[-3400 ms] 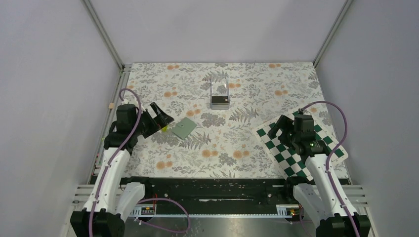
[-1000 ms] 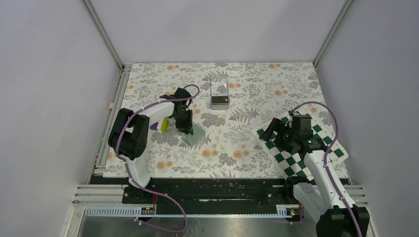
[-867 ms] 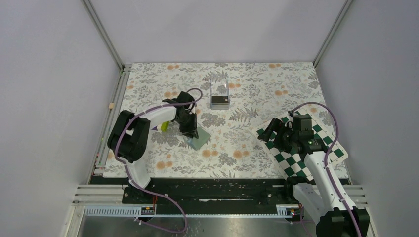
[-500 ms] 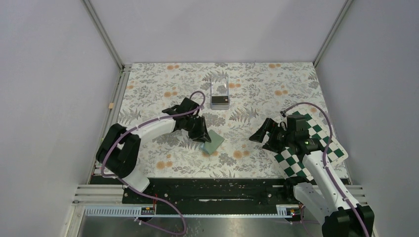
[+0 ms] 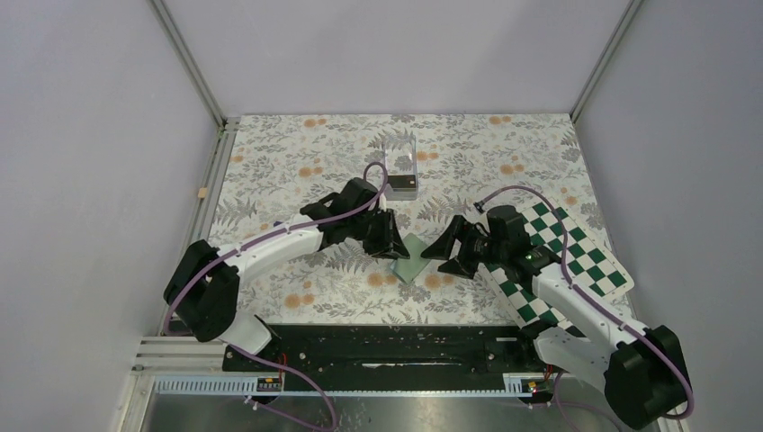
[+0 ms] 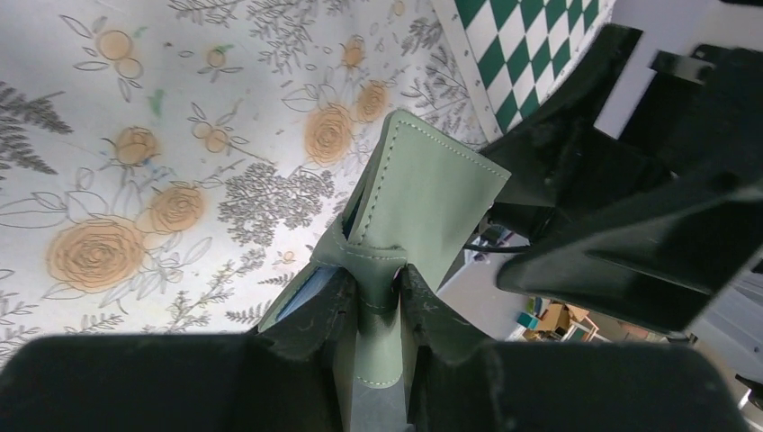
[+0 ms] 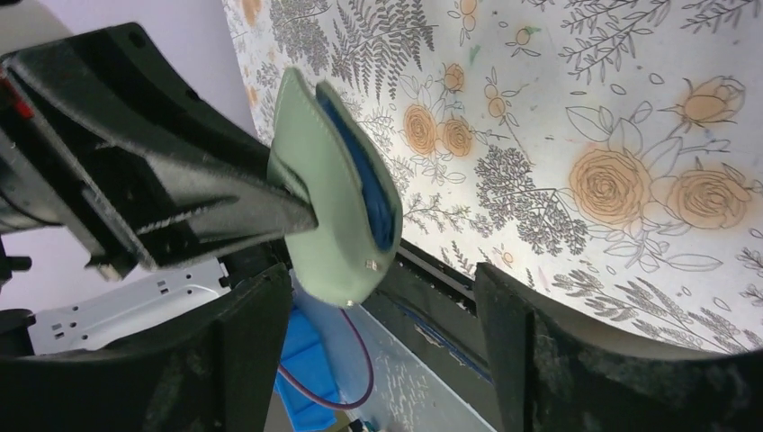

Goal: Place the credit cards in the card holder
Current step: Pick up the card holder from the center of the board.

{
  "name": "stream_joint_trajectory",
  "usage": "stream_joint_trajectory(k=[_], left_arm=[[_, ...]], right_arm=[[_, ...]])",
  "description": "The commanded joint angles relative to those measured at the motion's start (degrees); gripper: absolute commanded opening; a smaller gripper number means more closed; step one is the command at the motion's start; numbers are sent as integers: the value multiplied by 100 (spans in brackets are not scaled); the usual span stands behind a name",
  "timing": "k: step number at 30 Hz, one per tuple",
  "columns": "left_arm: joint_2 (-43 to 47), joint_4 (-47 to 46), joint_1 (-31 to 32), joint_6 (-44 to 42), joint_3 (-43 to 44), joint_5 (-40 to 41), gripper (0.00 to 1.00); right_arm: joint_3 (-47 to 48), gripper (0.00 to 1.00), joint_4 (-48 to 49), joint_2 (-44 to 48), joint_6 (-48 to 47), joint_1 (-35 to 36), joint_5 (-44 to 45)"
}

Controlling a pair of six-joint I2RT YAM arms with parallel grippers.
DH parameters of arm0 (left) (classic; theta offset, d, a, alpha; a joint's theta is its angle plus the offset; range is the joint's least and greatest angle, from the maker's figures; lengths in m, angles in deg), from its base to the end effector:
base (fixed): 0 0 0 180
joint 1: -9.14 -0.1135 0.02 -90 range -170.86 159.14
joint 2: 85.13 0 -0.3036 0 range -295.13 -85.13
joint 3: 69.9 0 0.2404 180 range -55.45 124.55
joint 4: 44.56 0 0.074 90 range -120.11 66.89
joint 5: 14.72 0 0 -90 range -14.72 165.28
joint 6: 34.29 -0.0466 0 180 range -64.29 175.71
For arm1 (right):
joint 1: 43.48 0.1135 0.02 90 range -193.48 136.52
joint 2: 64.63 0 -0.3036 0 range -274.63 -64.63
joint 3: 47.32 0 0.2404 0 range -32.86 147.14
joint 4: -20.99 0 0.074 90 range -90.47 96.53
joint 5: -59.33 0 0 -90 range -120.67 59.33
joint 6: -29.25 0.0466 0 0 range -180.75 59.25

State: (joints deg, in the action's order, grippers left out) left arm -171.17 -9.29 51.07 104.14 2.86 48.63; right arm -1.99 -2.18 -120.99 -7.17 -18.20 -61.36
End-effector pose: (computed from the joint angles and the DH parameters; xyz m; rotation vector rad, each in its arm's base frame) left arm 0.2163 -0.2224 0.2745 0.0887 2.7158 -1.1782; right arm 0.1545 0.0993 0.2561 0.2468 2.3947 1.3061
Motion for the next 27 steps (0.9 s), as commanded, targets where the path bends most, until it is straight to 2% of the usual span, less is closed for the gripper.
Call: stream_joint_trajectory(k=[1, 6, 11, 12, 14, 16, 18, 22, 27], left_arm=[[307, -440, 104, 287, 218, -219, 1], [309, -606, 207, 409, 140, -287, 4], [374, -587, 252, 402, 61, -245, 8], [399, -506, 250, 358, 65, -202, 14], [477, -118, 245, 119, 158, 163, 31], [566, 500, 246, -134, 291, 640, 56], [634, 940, 296, -362, 423, 1075, 71], [624, 1450, 520, -733, 723, 1655, 80], [397, 1470, 771, -894, 917, 1706, 81]], right_arm=[[-6, 75, 785, -334, 438, 168, -90], [-115, 54, 1652, -656, 782, 274, -273], [-166, 17, 1720, -603, 726, 292, -225], [-124, 8, 1596, -556, 645, 293, -201], [-21, 0, 1236, -435, 410, 293, -103], [96, 0, 919, -293, 154, 293, 30], [159, 0, 510, -174, -17, 294, 109], [248, 0, 160, -103, -226, 294, 102], [200, 0, 173, -92, -215, 304, -68]])
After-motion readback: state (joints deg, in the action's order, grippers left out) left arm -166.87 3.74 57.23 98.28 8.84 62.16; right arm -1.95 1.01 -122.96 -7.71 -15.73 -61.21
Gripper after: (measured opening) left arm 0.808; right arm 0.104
